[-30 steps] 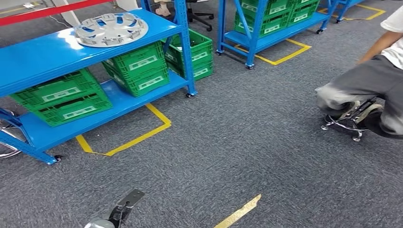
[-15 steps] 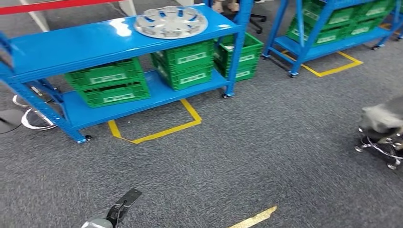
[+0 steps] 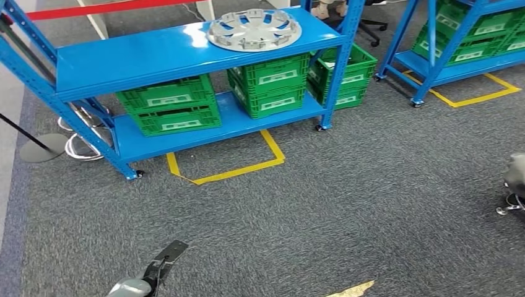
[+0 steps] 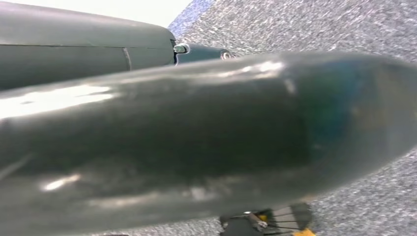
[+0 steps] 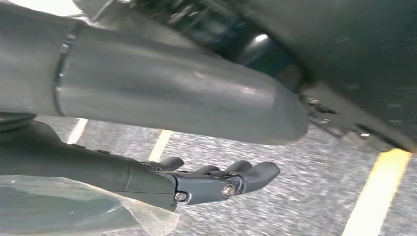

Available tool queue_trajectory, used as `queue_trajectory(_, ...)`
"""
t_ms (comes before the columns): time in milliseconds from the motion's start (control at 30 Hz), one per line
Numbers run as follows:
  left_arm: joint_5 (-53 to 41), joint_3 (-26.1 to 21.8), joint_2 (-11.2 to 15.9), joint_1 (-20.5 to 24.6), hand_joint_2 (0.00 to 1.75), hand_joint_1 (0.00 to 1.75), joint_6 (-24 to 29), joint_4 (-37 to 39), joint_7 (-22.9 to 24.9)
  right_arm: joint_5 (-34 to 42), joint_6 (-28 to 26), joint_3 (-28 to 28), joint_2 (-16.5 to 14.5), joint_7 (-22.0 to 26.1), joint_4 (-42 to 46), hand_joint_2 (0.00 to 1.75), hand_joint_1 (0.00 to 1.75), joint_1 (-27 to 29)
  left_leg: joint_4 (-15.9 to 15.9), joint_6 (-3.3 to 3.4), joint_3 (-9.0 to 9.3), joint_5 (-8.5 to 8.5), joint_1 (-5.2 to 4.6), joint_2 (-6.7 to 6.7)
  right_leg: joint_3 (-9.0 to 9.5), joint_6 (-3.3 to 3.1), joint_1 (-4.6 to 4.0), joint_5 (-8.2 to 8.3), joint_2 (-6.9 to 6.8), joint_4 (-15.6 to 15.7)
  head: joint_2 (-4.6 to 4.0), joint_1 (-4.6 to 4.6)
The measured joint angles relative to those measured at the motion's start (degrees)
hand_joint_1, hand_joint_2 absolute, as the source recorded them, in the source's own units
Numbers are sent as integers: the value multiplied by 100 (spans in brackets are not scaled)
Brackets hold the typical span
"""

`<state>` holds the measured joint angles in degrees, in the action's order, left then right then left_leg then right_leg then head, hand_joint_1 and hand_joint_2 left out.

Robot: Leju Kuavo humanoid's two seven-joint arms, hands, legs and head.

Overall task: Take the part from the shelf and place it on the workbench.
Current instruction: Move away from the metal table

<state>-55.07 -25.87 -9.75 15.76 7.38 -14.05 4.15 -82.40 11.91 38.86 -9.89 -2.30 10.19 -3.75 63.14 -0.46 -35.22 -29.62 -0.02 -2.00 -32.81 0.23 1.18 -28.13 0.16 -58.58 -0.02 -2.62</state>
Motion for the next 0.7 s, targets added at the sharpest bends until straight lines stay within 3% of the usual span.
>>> queue_trajectory(67,-3,-1,3,4,0,0,5,0,4,4,6,0,3,-4,0,0,0,2,722,-55,-321,-346,18,106,4,-35,-4,-11,-41,1,0,-24)
queue_trajectory(100,-4,-1,4,-5,0,0,8,0,7,9,9,0,5,-16,0,0,0,8,1030,-71,-463,-451,30,123,6,-40,-5,-15,-58,0,0,-23)
queue_trajectory(133,-4,-1,5,-19,0,0,13,0,7,14,11,1,7,-28,0,0,0,14,1155,-80,-524,-440,41,129,8,-41,-5,-18,-68,-1,0,-22)
queue_trajectory(167,-5,-2,7,-30,0,0,19,0,7,19,13,1,9,-35,0,0,0,17,1072,-81,-488,-326,50,132,14,-41,-5,-20,-73,-1,0,-23)
queue_trajectory(233,-5,-3,14,-34,0,0,32,0,7,27,15,1,10,-36,0,0,0,15,370,-56,-163,79,57,158,38,-23,-5,-36,-77,-1,0,-24)
queue_trajectory(300,-5,-3,16,-15,0,0,40,0,7,28,14,1,10,-36,0,0,0,10,-261,-3,130,258,31,196,49,32,-24,-60,-83,3,0,-21)
queue_trajectory(400,-5,-4,15,-15,0,0,46,0,20,15,9,1,10,-33,0,0,0,6,-449,110,201,202,12,191,73,160,-37,-15,-104,-24,0,-14)
queue_trajectory(467,-5,-8,17,-21,0,0,48,0,31,8,2,-1,10,-17,0,0,0,3,-489,190,262,204,31,173,4,218,-28,-90,-97,-190,0,-4)
queue_trajectory(500,-5,-9,18,-17,0,0,48,0,34,5,-1,-1,10,-9,0,0,0,-2,-500,217,291,209,38,166,-109,229,-25,-218,-83,-400,0,11)
queue_trajectory(600,-7,-12,15,-29,0,0,45,0,35,1,-3,-2,10,1,0,0,0,-5,-500,252,317,199,32,154,-696,252,-25,-660,-39,-1398,0,44)
queue_trajectory(633,-8,-13,14,-41,0,0,44,0,35,-1,-3,-2,10,1,0,0,0,3,-498,254,329,186,28,148,-831,258,-27,-673,-36,-1570,0,44)
queue_trajectory(667,-9,-13,15,-49,0,0,44,0,35,-2,-4,-2,10,1,0,0,0,12,-497,252,351,166,27,140,-870,255,-28,-574,-36,-1542,0,45)
queue_trajectory(700,-11,-13,14,-52,0,0,44,0,35,-2,-4,-2,13,1,0,0,0,19,-496,244,387,139,28,131,-797,245,-27,-365,-36,-1292,0,45)
